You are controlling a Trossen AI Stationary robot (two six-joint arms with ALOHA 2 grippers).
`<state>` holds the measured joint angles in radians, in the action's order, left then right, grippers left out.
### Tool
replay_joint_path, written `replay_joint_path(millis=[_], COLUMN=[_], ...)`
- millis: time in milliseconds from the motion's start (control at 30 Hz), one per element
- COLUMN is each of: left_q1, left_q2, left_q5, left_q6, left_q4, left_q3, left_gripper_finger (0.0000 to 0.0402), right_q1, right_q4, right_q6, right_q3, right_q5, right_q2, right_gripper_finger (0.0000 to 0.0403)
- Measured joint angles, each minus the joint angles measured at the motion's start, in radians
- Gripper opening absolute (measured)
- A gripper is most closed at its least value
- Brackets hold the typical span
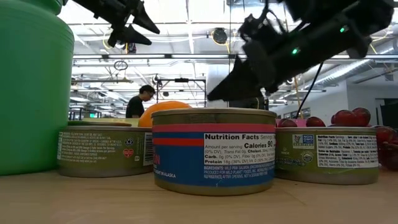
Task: Pick & Place Food Item
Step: Put the red bell pepper into the yellow bin
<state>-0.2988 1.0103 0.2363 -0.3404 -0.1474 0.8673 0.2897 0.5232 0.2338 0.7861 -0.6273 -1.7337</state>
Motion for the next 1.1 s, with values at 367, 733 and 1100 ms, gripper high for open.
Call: replay_joint_path(millis=[367, 733, 1100], left_q1=[0.003, 0.007, 0.028], left_q2=[0.000, 0.000, 0.023], left_q5=[0.000, 0.000, -0.042], left_q6=[0.005, 0.005, -0.036], left_q4=[0.000, -0.005, -0.057], left_q3=[0.000, 0.000, 0.000], left_gripper_finger=[0.0239, 0.0239, 0.0239], right_q1=[-0.052, -0.066, -0.005], right_q4=[0.043, 0.087, -0.056], right_q6=[0.182, 0.101, -0.097], right_q3=[0.000, 0.000, -0.001], right_q5=[0.052, 0.056, 0.055], right_q2=[-0.137, -0.136, -0.007], right_gripper_finger=[0.0350, 0.0303, 0.0268])
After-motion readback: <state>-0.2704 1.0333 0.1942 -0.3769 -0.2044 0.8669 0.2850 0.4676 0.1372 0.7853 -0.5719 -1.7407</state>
